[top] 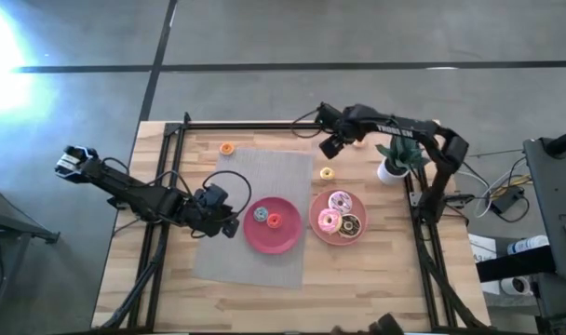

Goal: Pick & Place donuts
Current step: Put the small white donut on the light pink plate

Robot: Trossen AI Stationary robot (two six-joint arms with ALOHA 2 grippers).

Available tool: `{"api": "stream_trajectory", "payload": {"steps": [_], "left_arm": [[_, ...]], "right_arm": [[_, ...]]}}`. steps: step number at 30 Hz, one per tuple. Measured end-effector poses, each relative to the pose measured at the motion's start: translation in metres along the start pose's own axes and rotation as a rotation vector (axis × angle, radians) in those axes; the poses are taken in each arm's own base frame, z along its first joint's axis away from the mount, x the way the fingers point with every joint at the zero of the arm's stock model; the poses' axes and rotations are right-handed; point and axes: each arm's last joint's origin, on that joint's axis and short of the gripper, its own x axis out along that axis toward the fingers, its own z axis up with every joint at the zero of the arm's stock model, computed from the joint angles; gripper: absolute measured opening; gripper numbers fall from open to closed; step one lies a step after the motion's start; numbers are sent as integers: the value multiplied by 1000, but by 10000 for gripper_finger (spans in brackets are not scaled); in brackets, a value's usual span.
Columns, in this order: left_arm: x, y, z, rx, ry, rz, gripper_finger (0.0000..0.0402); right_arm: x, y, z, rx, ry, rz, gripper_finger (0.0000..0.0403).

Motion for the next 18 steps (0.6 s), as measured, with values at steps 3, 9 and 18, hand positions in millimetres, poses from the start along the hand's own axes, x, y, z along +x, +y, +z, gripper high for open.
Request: {"api": "stream_trajectory", "payload": {"steps": [3,9,18], "left_arm": [[0,-1,1,-11,-10,-4,130],[0,-1,1,-36,-13,-7,130],[0,-1,1,-50,-15,-7,130]], "right_arm": [[23,-12,8,46,155,-32,172],[61,-26,18,37,338,-21,169],[78,-37,30,12,331,-6,165]]}}
